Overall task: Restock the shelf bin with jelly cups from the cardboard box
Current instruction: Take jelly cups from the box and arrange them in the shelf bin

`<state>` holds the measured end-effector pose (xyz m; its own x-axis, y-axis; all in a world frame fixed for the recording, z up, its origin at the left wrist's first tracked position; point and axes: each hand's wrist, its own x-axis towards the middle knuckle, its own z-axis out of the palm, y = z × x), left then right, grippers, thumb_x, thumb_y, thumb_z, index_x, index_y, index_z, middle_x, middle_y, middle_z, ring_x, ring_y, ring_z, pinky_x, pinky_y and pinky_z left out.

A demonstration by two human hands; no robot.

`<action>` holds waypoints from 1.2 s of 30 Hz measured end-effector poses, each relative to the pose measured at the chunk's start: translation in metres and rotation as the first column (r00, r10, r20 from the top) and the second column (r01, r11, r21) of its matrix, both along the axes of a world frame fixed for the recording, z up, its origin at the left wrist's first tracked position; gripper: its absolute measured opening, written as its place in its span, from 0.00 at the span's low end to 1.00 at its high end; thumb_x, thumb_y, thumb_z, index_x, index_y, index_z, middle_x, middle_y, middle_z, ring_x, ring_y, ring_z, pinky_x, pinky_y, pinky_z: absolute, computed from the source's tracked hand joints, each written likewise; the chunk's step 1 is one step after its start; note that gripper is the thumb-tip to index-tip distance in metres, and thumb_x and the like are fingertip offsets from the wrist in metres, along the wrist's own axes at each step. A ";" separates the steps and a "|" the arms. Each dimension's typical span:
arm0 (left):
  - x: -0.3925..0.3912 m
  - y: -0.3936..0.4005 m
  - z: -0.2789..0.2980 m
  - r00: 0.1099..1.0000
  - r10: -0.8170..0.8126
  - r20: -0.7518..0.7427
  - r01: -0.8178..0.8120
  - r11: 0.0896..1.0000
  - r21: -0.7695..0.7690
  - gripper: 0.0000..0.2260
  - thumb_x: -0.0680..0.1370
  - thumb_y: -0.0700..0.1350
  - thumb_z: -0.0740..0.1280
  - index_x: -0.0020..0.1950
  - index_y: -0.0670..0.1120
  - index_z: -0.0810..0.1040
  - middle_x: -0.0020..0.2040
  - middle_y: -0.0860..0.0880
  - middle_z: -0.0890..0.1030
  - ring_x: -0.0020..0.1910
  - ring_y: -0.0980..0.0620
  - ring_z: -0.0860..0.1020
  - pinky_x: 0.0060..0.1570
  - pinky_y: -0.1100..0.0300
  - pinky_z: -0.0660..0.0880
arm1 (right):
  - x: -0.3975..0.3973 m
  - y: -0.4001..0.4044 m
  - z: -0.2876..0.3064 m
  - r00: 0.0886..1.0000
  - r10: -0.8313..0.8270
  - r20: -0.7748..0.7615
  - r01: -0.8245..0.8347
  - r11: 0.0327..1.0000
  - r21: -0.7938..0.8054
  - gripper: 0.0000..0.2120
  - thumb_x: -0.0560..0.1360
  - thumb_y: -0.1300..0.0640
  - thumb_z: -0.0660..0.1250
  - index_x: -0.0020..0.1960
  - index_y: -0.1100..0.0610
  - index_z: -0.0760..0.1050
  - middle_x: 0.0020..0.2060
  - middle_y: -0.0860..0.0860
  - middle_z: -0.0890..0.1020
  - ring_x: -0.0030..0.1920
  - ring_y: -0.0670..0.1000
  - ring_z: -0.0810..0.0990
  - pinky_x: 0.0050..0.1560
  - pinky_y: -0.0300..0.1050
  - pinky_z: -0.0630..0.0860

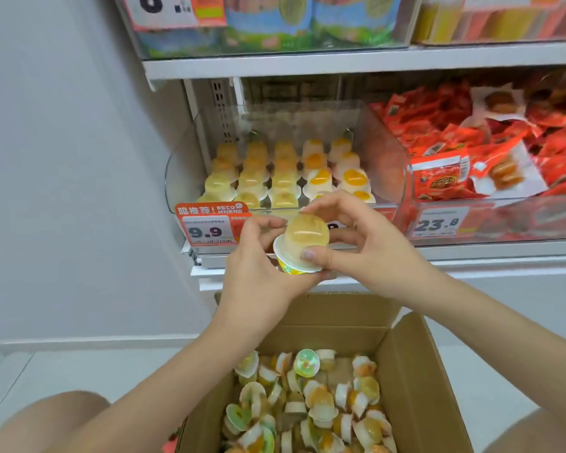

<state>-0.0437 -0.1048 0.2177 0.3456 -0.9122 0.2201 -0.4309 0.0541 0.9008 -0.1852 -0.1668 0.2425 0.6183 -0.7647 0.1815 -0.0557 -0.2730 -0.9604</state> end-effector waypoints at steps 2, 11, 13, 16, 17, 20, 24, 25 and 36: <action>-0.002 -0.001 0.000 1.000 0.000 -0.025 0.000 1.000 -0.003 0.32 0.58 0.53 0.81 0.56 0.54 0.69 0.50 0.60 0.81 0.47 0.64 0.77 0.42 0.73 0.72 | 0.000 -0.003 -0.003 1.000 -0.010 0.000 0.010 0.999 0.049 0.18 0.67 0.59 0.74 0.55 0.51 0.74 0.52 0.47 0.80 0.49 0.44 0.82 0.38 0.42 0.80; 0.002 -0.010 -0.004 0.997 0.035 0.069 -0.035 0.999 -0.011 0.33 0.62 0.43 0.79 0.59 0.57 0.64 0.51 0.63 0.79 0.50 0.64 0.76 0.41 0.77 0.70 | 0.006 -0.005 -0.010 0.988 -0.076 -0.136 0.067 0.995 -0.070 0.30 0.61 0.53 0.80 0.58 0.40 0.70 0.50 0.42 0.82 0.53 0.43 0.81 0.53 0.43 0.80; 0.002 -0.009 -0.005 0.993 0.021 0.114 -0.019 1.000 -0.020 0.34 0.62 0.44 0.79 0.59 0.58 0.63 0.52 0.63 0.78 0.53 0.61 0.76 0.44 0.74 0.70 | 0.007 -0.004 -0.011 0.981 -0.109 -0.161 0.095 0.991 -0.092 0.29 0.60 0.50 0.80 0.57 0.42 0.70 0.48 0.43 0.83 0.51 0.45 0.81 0.54 0.50 0.80; 0.003 -0.009 -0.008 0.989 0.006 0.151 -0.003 1.000 -0.020 0.34 0.62 0.44 0.79 0.59 0.58 0.62 0.53 0.63 0.78 0.56 0.60 0.73 0.46 0.76 0.68 | 0.011 -0.004 -0.012 0.974 -0.144 -0.174 0.123 0.984 -0.127 0.28 0.59 0.49 0.79 0.54 0.43 0.70 0.45 0.45 0.83 0.47 0.48 0.82 0.52 0.55 0.79; 0.005 -0.009 -0.008 0.987 0.001 0.163 0.002 1.000 -0.022 0.34 0.63 0.44 0.79 0.59 0.58 0.62 0.54 0.63 0.77 0.56 0.60 0.73 0.47 0.77 0.68 | 0.013 -0.003 -0.012 0.973 -0.156 -0.172 0.133 0.981 -0.142 0.27 0.59 0.51 0.79 0.54 0.44 0.70 0.44 0.45 0.83 0.46 0.48 0.82 0.52 0.55 0.79; 0.018 -0.012 -0.003 0.975 -0.009 0.223 0.019 0.999 -0.040 0.31 0.65 0.51 0.77 0.60 0.57 0.64 0.57 0.61 0.72 0.56 0.60 0.71 0.53 0.72 0.68 | 0.021 -0.008 0.001 0.971 -0.214 -0.108 0.191 0.963 -0.191 0.26 0.61 0.58 0.79 0.54 0.46 0.72 0.45 0.45 0.83 0.47 0.46 0.82 0.52 0.51 0.79; 0.057 -0.017 0.004 0.935 0.108 0.338 -0.127 0.991 0.033 0.18 0.69 0.63 0.69 0.48 0.52 0.74 0.49 0.58 0.73 0.48 0.59 0.74 0.47 0.64 0.72 | 0.052 -0.058 0.034 0.929 -0.364 -0.065 0.323 0.885 -0.334 0.25 0.61 0.53 0.80 0.54 0.46 0.72 0.45 0.44 0.83 0.46 0.45 0.81 0.51 0.49 0.79; 0.067 -0.018 0.004 0.913 0.121 0.390 -0.162 0.984 0.073 0.16 0.71 0.63 0.68 0.46 0.51 0.74 0.47 0.58 0.75 0.47 0.57 0.75 0.46 0.59 0.74 | 0.064 -0.074 0.040 0.918 -0.383 -0.101 0.322 0.870 -0.373 0.25 0.61 0.51 0.79 0.54 0.46 0.71 0.46 0.43 0.82 0.47 0.46 0.81 0.50 0.49 0.79; 0.103 -0.022 0.000 0.776 0.020 0.630 -0.194 0.959 0.209 0.17 0.76 0.56 0.64 0.59 0.50 0.65 0.58 0.53 0.72 0.53 0.54 0.70 0.45 0.64 0.66 | 0.189 -0.203 0.022 0.857 -0.372 -0.357 0.161 0.851 -0.500 0.32 0.65 0.49 0.78 0.65 0.52 0.68 0.63 0.49 0.74 0.59 0.49 0.73 0.50 0.40 0.67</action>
